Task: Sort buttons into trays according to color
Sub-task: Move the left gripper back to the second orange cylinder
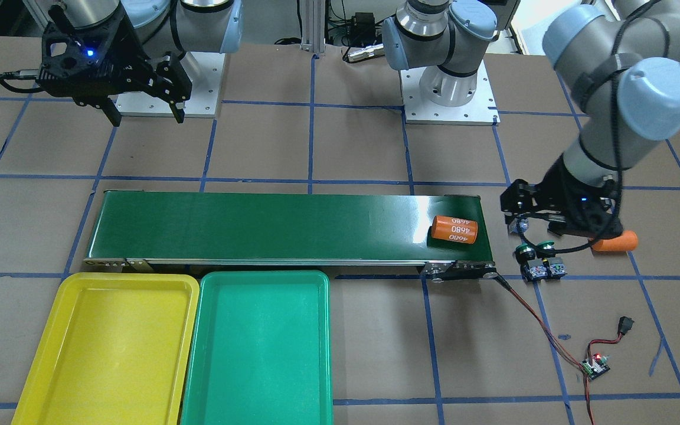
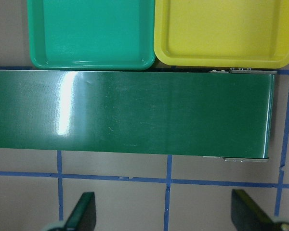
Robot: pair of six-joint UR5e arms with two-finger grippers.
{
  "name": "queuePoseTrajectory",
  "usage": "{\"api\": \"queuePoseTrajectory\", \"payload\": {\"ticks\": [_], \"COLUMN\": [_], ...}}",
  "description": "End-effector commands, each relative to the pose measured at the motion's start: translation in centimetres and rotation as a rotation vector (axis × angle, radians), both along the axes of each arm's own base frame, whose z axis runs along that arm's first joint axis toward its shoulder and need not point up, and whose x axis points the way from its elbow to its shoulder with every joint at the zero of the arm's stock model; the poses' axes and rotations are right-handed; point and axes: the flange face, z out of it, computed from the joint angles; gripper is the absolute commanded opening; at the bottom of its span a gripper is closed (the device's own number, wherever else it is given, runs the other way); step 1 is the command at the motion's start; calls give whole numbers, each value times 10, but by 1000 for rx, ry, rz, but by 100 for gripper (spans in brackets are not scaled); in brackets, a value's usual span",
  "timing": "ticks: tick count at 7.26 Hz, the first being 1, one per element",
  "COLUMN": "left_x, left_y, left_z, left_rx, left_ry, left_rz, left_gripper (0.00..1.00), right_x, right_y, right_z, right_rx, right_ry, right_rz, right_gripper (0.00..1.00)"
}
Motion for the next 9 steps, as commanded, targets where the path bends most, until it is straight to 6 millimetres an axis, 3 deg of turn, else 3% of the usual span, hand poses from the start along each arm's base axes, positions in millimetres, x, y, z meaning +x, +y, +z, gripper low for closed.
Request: {"api": "queuePoseTrajectory", "payload": {"ticks": [1,3,5,7,9], "left_x": [111,180,227,248,253], "left_y": [5,0,5,3,-3], "left_z": [-14,-56,-108,-138,-160], "left_rx": [25,11,63,122,116], "left_ry": [19,12,46,-33,-35], "left_rz": [29,32,70,8,21], "left_gripper": [100,100,100,100,100], "right_x": [0,-1,-4,-3,-3], "right_y": [-3,-8,-23,-25,-28], "right_z": [2,0,0,-2,-6], "right_rx": [-4,-2,-10,-10,-1], "right_ry": [4,6,43,33,32], "right_rz": [-1,3,21,19,21], "right_gripper": [100,100,100,100,100]}}
